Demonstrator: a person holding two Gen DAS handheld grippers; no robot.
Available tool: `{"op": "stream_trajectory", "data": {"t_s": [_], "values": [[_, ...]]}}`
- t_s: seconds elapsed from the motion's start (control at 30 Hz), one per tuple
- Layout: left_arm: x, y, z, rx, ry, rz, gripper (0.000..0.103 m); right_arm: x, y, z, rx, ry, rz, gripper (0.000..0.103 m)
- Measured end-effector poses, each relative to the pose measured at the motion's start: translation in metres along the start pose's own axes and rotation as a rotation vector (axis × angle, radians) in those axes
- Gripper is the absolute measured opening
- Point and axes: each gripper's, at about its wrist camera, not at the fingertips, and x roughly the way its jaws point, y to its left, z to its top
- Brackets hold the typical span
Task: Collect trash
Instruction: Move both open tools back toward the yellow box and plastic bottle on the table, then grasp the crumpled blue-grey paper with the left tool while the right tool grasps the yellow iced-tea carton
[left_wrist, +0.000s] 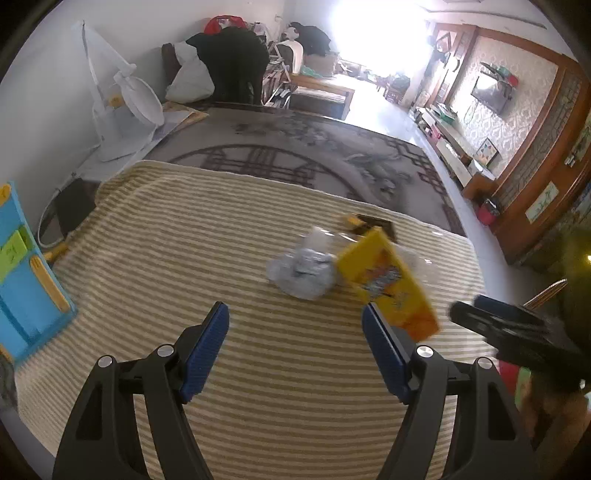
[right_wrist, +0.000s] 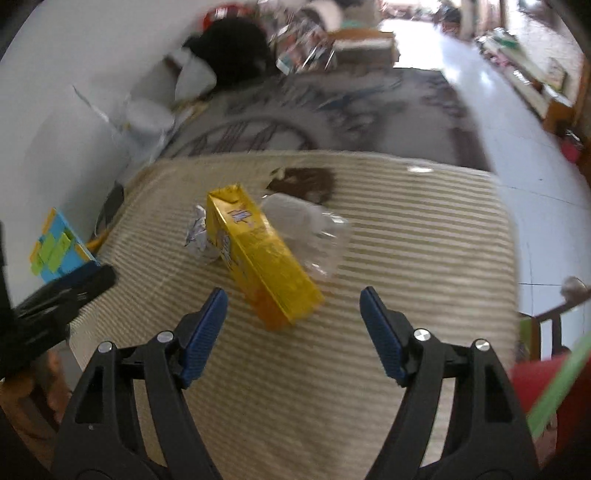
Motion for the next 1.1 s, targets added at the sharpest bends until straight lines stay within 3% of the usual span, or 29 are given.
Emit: {"op": "stream_trajectory", "data": {"t_s": [0.13,0.17,0.2,0.3,0.5,0.67,0.7,0.73,0.83,0.9,0.97,1.1], "values": [[0.013,0.022,0.011,0.031,0.033,-0.037,0.071,0.044,0.011,0.007,0.022,0.093,0.026,0.072],[0.019,0.025,0.014,0.042,0.046,-0.050,0.071,0.049,0.014,0.006,0.035,0.104,0.031,0.065],[0.020,0.030,0.015,0.052,0.053,-0.059,0.071,0.051,0.016,0.002,0.052,0.111,0.047,0.051],[0.039,0.029,0.021,0.094,0.080,-0.091,0.071,0.040,0.018,-0.018,0.098,0.083,0.039,0.039],[0.086,-0.002,0.023,0.223,0.142,-0.138,0.071,-0.005,0.003,-0.087,0.345,0.037,0.086,0.035],[0.115,-0.027,0.028,0.273,0.149,-0.139,0.069,-0.025,0.004,-0.124,0.462,-0.010,0.084,0.035],[0.120,-0.031,0.029,0.276,0.152,-0.141,0.066,-0.025,0.005,-0.126,0.469,-0.014,0.084,0.035],[0.125,-0.034,0.030,0.279,0.155,-0.136,0.056,-0.026,0.007,-0.129,0.474,-0.017,0.083,0.035],[0.124,-0.037,0.032,0.267,0.147,-0.137,0.048,-0.031,0.012,-0.131,0.470,-0.026,0.069,0.037],[0.115,-0.038,0.031,0.273,0.138,-0.148,0.046,-0.033,0.014,-0.130,0.471,-0.038,0.073,0.056],[0.103,-0.037,0.026,0.295,0.118,-0.149,0.046,-0.031,0.016,-0.129,0.465,-0.033,0.068,0.063],[0.078,-0.028,0.019,0.290,0.093,-0.149,0.047,-0.018,0.021,-0.126,0.439,0.001,0.017,0.064]]}}
